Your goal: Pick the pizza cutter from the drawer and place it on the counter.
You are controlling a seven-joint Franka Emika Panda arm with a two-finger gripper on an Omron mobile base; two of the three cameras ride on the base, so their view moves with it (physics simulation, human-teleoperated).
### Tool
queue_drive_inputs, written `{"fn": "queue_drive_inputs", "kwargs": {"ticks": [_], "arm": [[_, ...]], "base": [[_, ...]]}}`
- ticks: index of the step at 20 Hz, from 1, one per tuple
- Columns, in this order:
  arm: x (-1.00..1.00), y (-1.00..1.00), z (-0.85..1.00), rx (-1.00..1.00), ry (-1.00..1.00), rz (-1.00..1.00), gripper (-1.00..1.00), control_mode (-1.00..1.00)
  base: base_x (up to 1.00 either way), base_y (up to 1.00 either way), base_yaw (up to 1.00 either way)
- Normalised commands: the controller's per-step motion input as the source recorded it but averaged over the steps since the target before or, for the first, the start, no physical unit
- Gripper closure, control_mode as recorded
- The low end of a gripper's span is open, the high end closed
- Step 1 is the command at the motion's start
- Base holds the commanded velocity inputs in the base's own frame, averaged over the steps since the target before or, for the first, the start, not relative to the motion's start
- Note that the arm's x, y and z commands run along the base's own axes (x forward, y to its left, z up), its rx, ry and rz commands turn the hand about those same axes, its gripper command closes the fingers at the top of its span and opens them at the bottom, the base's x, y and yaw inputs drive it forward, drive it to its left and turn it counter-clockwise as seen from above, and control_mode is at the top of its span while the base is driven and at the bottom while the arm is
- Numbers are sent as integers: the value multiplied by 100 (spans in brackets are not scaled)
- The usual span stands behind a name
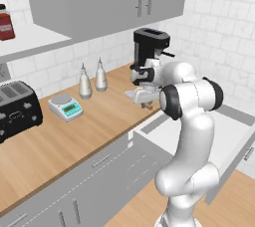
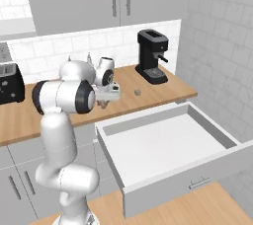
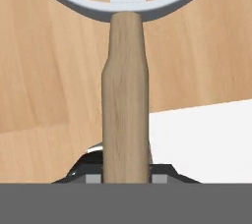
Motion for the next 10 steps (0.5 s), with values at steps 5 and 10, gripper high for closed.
{"fn": "queue_drive_inputs", "kwargs": {"ticks": [5, 10], "arm": [[52, 14, -47, -6, 0, 3, 100, -100], [84, 13, -46, -11, -9, 0, 100, -100]], "base": [[0, 0, 0], [0, 0, 0]]}}
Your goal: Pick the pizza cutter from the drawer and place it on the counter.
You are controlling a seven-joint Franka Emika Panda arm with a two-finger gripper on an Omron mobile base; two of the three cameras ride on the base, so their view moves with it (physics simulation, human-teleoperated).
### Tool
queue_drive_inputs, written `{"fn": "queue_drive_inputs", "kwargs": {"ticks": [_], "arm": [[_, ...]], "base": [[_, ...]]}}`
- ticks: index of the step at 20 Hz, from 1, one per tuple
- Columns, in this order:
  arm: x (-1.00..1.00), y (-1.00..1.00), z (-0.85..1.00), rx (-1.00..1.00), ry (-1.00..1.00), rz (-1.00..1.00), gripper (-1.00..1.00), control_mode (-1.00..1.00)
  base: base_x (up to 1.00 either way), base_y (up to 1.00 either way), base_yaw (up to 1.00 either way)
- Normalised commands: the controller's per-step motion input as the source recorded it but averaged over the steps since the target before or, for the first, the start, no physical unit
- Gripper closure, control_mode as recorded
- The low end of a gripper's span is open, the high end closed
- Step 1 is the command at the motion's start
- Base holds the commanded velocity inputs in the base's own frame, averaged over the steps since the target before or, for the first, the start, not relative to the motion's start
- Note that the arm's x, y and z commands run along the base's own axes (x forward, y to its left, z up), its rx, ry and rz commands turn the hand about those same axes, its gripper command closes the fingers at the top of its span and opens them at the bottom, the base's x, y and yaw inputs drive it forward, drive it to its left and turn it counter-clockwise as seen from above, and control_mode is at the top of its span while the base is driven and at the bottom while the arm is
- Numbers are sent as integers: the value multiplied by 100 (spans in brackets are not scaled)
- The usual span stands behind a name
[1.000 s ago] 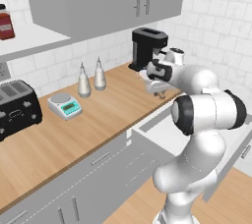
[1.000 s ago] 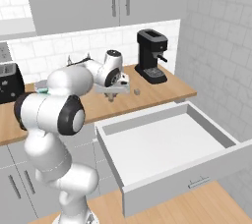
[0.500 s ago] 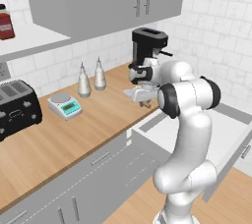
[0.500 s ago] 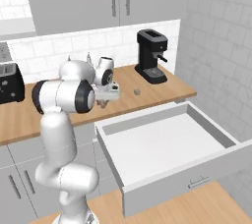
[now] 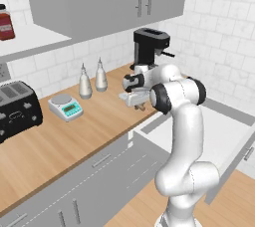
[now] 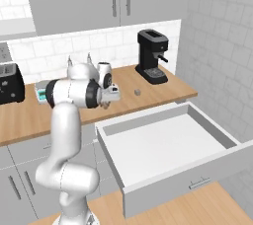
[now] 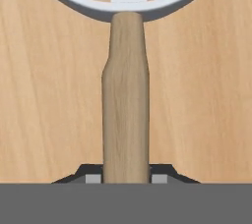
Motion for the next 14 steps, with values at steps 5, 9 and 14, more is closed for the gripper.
{"fn": "queue_drive_inputs", "kwargs": {"ticks": [5, 9, 14], "arm": [[97, 12, -20, -9, -15, 0, -100, -100], [-9, 0, 5, -1, -4, 0, -100, -100], [-93, -21, 21, 0, -7, 0, -100, -100]], "base": [[0, 0, 0], [0, 0, 0], [0, 0, 0]]}}
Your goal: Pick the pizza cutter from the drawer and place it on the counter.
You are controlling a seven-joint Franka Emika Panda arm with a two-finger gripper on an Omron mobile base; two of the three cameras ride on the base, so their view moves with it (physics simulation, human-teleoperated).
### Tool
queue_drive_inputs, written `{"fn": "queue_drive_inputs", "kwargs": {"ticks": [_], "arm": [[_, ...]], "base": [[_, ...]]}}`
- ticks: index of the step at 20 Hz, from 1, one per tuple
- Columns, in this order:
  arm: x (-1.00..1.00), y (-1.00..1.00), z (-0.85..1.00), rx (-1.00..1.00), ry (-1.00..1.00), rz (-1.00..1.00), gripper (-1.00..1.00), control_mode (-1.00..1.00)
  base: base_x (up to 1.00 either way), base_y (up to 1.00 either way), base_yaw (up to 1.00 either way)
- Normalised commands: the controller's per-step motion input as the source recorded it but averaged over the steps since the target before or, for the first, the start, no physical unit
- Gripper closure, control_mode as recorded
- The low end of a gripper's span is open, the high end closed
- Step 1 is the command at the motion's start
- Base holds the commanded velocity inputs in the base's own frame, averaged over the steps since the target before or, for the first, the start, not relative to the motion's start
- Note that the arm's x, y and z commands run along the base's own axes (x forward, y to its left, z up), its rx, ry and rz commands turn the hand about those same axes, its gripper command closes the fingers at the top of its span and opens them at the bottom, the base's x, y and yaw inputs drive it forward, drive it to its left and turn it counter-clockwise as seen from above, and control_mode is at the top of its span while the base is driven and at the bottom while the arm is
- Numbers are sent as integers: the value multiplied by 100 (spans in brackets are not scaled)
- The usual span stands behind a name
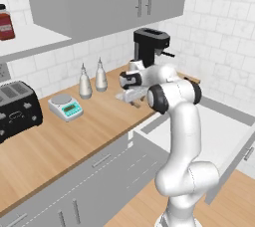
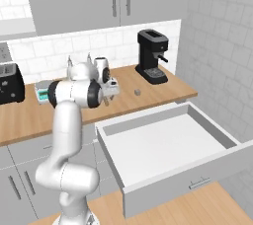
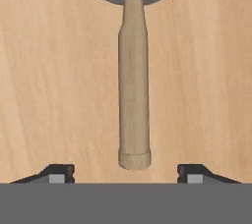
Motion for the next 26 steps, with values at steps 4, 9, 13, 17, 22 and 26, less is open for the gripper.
{"fn": "queue_drive_inputs", "kwargs": {"ticks": [4, 9, 13, 17, 22, 26], "arm": [[-100, -18, 48, 1, -19, 0, -100, -100], [-100, -15, 69, 0, -39, 2, -100, -100], [-100, -1, 100, 4, -55, 0, -100, -100], [-100, 0, 100, 8, -56, 1, -100, -100], [-100, -6, 100, 10, -59, 5, -100, -100], [-100, -62, 100, 20, -69, 2, -100, -100]], "base": [[0, 0, 0], [0, 0, 0], [0, 0, 0], [0, 0, 0], [0, 0, 0], [0, 0, 0]]}}
